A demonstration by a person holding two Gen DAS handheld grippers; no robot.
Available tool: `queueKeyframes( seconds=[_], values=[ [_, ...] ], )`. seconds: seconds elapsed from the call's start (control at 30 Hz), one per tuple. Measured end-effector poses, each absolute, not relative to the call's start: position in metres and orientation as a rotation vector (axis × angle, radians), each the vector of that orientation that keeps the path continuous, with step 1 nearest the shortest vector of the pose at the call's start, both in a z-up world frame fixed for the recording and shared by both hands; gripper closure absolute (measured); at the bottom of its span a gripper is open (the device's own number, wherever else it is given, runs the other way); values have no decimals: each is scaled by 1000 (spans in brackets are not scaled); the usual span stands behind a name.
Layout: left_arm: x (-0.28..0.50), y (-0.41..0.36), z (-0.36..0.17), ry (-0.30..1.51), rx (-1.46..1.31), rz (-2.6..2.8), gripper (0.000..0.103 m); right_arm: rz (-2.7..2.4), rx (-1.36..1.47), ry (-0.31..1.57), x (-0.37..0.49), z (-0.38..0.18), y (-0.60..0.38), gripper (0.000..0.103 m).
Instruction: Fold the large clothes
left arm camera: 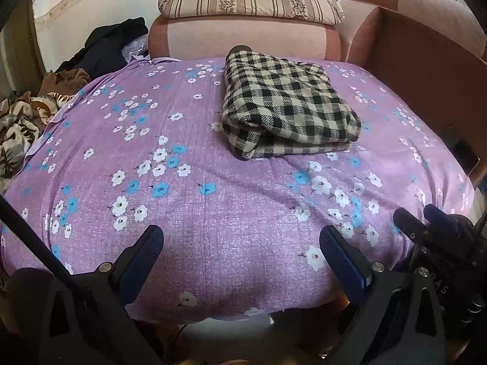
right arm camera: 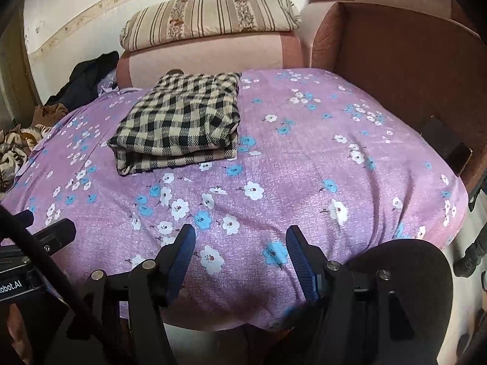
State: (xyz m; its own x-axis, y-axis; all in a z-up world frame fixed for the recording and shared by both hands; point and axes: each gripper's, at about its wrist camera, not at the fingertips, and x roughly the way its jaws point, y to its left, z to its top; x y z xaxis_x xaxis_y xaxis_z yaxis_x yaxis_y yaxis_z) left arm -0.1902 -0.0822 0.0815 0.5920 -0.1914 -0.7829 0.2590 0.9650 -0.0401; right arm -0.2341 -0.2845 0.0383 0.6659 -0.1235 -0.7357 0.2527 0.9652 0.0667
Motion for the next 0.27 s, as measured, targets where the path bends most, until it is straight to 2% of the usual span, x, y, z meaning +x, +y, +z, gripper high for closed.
queueKeyframes(
  seconds=[0.27],
  values=[
    [-167, -72, 75, 890, 99, -243, 1, -181, 115, 876, -191, 33, -277, 33]
  ],
)
